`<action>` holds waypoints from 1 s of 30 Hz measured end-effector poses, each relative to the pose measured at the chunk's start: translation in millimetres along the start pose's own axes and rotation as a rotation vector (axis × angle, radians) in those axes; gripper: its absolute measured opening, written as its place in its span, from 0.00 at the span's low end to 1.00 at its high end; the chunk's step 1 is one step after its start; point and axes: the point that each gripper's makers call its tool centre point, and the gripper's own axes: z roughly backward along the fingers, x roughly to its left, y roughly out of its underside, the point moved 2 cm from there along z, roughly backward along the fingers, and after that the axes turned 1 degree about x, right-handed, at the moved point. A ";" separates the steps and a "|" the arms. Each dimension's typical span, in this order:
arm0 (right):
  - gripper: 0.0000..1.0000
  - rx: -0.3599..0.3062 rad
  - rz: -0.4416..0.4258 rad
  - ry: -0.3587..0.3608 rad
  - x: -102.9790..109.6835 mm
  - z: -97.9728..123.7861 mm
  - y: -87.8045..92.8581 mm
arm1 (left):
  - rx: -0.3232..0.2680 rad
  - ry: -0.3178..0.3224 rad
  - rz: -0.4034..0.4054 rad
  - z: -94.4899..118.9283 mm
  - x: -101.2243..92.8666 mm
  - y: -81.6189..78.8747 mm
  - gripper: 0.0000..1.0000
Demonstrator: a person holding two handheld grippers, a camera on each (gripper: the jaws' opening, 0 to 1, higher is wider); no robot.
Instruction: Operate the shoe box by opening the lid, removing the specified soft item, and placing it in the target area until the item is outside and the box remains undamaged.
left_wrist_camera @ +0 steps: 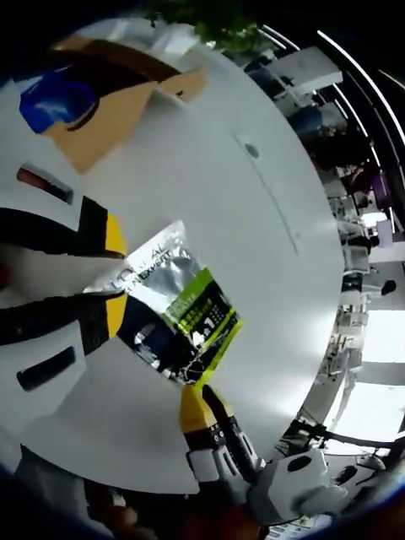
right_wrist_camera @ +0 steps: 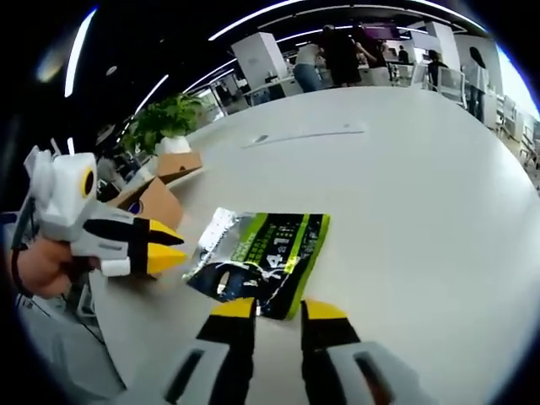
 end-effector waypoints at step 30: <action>0.38 -0.150 -0.071 0.031 43.6 34.4 -5.0 | -0.181 0.211 0.074 64.8 -14.8 -0.1 0.30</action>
